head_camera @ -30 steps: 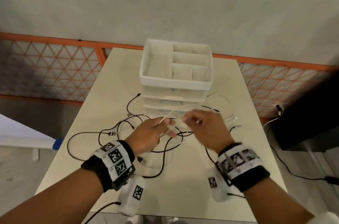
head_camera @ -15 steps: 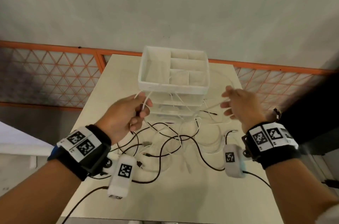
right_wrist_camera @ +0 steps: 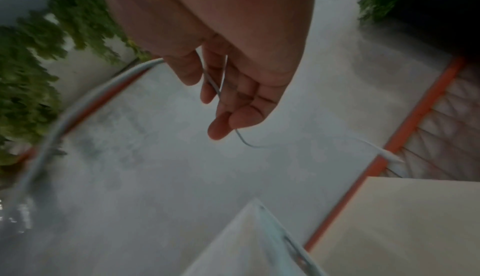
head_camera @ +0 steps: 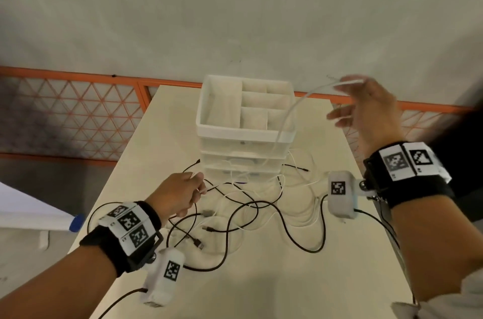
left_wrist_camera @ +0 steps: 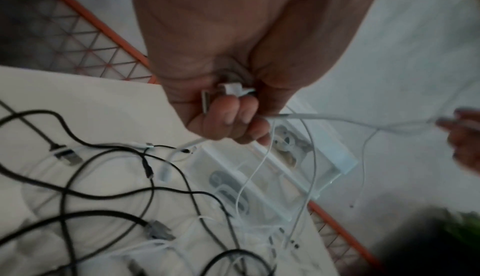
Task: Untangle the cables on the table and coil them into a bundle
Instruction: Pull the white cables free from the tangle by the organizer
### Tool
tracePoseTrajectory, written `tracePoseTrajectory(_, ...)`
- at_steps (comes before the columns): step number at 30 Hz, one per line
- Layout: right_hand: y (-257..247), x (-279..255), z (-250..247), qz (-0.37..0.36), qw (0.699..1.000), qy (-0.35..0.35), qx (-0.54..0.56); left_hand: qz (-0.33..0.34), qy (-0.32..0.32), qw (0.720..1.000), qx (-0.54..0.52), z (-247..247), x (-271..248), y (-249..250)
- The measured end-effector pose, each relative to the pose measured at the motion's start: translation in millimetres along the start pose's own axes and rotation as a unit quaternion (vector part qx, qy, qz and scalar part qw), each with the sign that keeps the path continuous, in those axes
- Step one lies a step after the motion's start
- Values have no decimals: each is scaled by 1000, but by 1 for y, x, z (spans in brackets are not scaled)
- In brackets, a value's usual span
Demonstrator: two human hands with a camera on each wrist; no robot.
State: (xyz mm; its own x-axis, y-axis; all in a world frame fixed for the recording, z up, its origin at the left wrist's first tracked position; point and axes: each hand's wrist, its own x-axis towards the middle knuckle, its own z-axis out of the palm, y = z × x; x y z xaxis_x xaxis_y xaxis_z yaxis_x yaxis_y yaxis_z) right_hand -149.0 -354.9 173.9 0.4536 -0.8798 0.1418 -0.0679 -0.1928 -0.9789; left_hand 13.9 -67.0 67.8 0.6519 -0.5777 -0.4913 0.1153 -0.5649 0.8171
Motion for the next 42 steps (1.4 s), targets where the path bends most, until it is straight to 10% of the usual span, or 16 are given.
tracePoseTrajectory(3,54,-11,-4,122,976,-82,-159,5,-32,994,-104,-4,-7,16)
tracePoseTrajectory(6,72,-43,1,83,929,-92,-348,4,-72,985,-157,-6,-12,31)
tracePoseTrajectory(12,47,-109,58,-233,899,-239,-284,3,-118,975,-187,13,-14,52)
tracePoseTrajectory(23,39,-110,63,-166,920,-310,-174,3,-91,950,-298,21,-7,46)
tracePoseTrajectory(30,39,-85,61,-173,962,-140,-158,82,-138,983,-88,17,-8,29)
tracePoseTrajectory(34,42,-78,58,-143,969,-127,-158,50,-159,974,-152,12,-9,25)
tracePoseTrajectory(42,33,-103,75,-95,906,-340,-234,145,-112,983,29,10,-19,40)
